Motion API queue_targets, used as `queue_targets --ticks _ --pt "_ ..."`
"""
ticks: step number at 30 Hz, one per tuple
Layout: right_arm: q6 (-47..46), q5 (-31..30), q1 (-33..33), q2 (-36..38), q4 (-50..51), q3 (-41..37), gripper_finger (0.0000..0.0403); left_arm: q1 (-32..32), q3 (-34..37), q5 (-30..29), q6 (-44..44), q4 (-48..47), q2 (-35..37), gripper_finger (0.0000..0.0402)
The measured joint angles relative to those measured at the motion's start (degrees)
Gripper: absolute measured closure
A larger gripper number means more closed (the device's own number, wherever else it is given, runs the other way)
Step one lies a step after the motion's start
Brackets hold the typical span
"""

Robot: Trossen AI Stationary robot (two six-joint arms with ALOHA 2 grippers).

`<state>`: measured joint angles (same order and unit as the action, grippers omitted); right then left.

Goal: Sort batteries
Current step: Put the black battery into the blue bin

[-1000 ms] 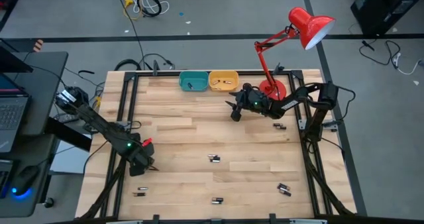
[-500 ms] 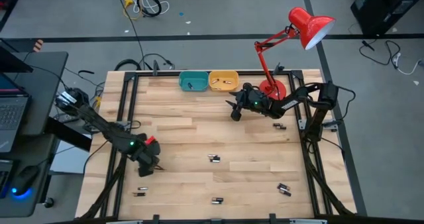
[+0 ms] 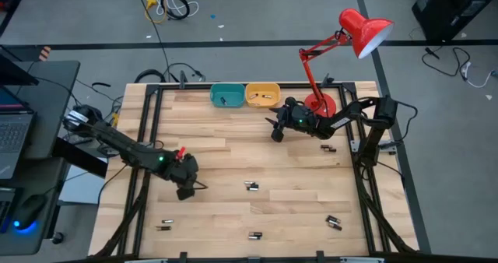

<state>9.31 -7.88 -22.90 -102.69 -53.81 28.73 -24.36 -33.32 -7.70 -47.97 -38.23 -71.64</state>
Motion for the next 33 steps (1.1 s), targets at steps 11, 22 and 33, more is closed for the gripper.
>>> queue_targets --ticks 11,22,33 --pt "0.54 0.00 0.00 0.00 0.03 0.00 0.0215 0.40 -1.95 3.28 3.76 2.30 0.02 0.0310" --pt "0.95 0.26 0.00 0.00 1.21 0.02 0.0214 -2.75 -1.77 3.38 -1.50 -0.18 0.07 0.0201" --pt "0.95 0.42 0.00 0.00 1.21 0.02 0.0216 -3.86 2.92 0.30 -6.47 2.55 0.07 0.0147"
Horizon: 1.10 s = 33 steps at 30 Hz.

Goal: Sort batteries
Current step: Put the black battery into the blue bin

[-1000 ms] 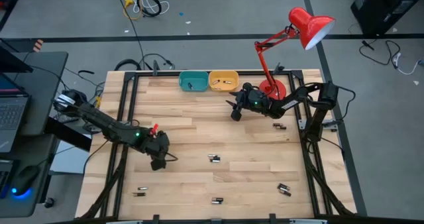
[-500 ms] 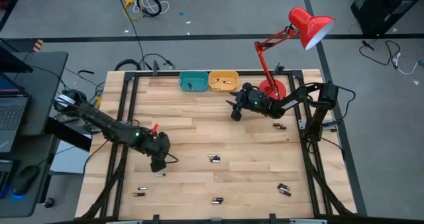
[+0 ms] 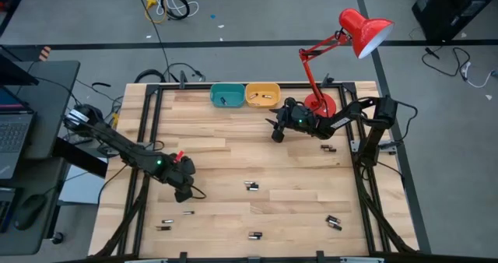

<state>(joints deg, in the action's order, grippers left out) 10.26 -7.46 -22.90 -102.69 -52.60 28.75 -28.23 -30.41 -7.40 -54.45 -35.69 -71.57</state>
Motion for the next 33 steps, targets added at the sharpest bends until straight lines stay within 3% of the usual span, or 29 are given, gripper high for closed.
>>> queue_targets --ticks 7,16,24,28,33 --pt "0.00 0.02 0.00 0.00 0.00 0.00 0.0216 0.00 1.63 -0.47 -0.04 2.89 0.09 0.0216" --pt "0.02 0.04 0.00 0.00 0.02 0.00 0.0219 0.10 1.72 -3.88 -0.02 2.82 0.00 0.0343" --pt "0.02 0.04 0.00 0.00 0.07 0.00 0.0219 3.85 0.54 -3.98 -1.17 3.23 -0.15 0.0337" --pt "0.42 0.07 -0.01 0.00 0.07 0.00 0.0219 8.06 -0.94 -4.56 1.73 3.30 -0.15 0.0323" --pt "0.44 0.07 0.00 0.00 0.07 0.00 0.0219 14.25 -3.30 -4.85 6.07 3.37 -0.15 0.0335"
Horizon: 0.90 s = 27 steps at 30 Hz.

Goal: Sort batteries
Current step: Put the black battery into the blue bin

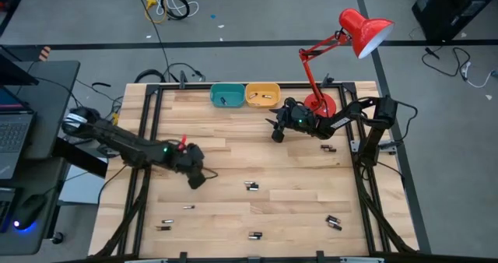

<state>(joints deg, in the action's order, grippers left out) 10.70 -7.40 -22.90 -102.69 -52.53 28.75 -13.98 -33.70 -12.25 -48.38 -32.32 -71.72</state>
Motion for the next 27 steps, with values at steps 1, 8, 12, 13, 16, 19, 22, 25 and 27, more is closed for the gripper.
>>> queue_targets --ticks 1,8,12,13,16,19,22,25,27 --pt "0.02 0.00 0.00 0.00 -0.05 0.00 0.0219 1.69 -0.56 -0.36 0.75 -0.14 0.00 0.0336" --pt "0.00 0.04 0.00 0.00 -1.81 0.00 0.0219 16.70 -6.33 -4.89 13.34 0.37 0.02 0.0330" --pt "0.00 0.26 0.00 0.00 -2.29 0.00 0.0219 25.04 -8.85 -5.91 25.22 5.62 0.04 0.0330" --pt "0.00 0.26 -0.01 0.00 -2.29 0.00 0.0219 27.03 -9.18 -5.89 27.50 7.52 0.06 0.0329" --pt "0.00 0.28 0.00 0.00 -2.28 0.00 0.0219 32.75 -9.64 -5.86 32.18 13.23 0.07 0.0329" --pt "0.00 0.26 0.00 0.00 -2.39 0.00 0.0219 37.79 -9.69 -4.64 36.72 17.80 0.07 0.0328" --pt "-1.14 2.15 0.11 0.00 -4.54 0.00 0.0219 42.59 -9.71 -3.11 37.88 21.15 -0.75 0.0328" --pt "-4.39 5.83 0.70 0.00 -9.12 0.00 0.0219 46.54 -9.74 -0.47 39.75 24.39 -3.37 0.0328" --pt "-5.07 9.13 1.27 0.00 -11.44 0.04 0.0219 48.26 -9.74 0.15 40.65 28.09 -5.96 0.0328"
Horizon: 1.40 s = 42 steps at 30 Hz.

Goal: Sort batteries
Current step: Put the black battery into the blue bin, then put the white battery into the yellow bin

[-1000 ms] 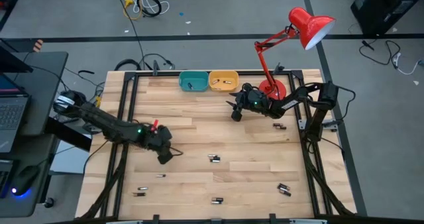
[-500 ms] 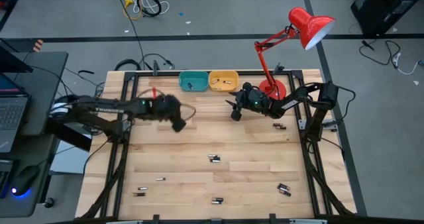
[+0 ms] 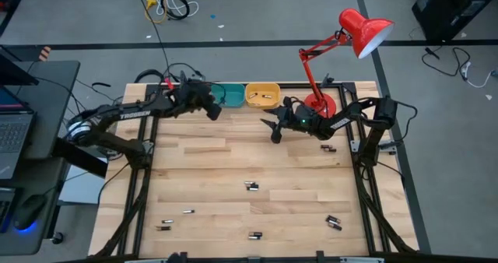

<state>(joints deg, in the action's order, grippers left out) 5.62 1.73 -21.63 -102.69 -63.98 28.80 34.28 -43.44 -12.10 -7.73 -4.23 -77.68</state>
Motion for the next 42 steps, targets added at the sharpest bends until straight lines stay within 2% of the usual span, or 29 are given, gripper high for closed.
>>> queue_targets --ticks 2,5,10,17,21,28,30,34,36,39,42 --pt "-0.04 2.39 0.66 0.00 -1.14 0.00 0.0219 1.30 0.02 0.53 0.46 4.64 -2.96 0.0328" --pt "0.39 2.83 1.48 0.00 -1.12 0.00 0.0219 2.85 -0.56 0.84 1.62 11.00 -7.47 0.0325" --pt "0.55 2.59 1.68 0.00 -1.12 0.04 0.0219 4.67 -6.29 0.84 1.95 11.49 -14.21 0.0304" --pt "0.53 2.57 1.68 0.00 -0.62 0.07 0.0219 4.72 -15.00 0.84 4.53 2.53 -19.52 0.0245" --pt "0.48 2.41 1.68 0.00 -0.18 0.07 0.0219 4.74 -18.42 0.75 4.55 -3.95 -19.98 0.0214" --pt "-1.05 2.46 1.75 0.00 0.19 0.07 0.0219 4.61 -21.55 1.13 6.69 -10.83 -19.22 0.0204" --pt "-1.54 4.96 1.72 0.00 0.30 0.07 0.0219 4.30 -22.66 2.19 5.89 -13.81 -19.22 0.0207" --pt "-1.18 19.52 2.05 0.00 1.15 0.09 0.0219 1.75 -23.70 5.46 6.00 -21.97 -18.52 0.0211" --pt "-1.91 24.44 2.83 0.00 1.10 0.09 0.0219 -0.81 -23.69 5.73 6.41 -26.14 -17.81 0.0211" --pt "-4.19 25.20 4.81 0.00 1.19 0.09 0.0219 -5.53 -21.98 5.48 6.90 -28.83 -16.40 0.0211" --pt "-7.75 22.84 7.91 -0.04 1.74 0.09 0.0220 -10.90 -18.60 5.30 6.03 -25.11 -14.58 0.0211"
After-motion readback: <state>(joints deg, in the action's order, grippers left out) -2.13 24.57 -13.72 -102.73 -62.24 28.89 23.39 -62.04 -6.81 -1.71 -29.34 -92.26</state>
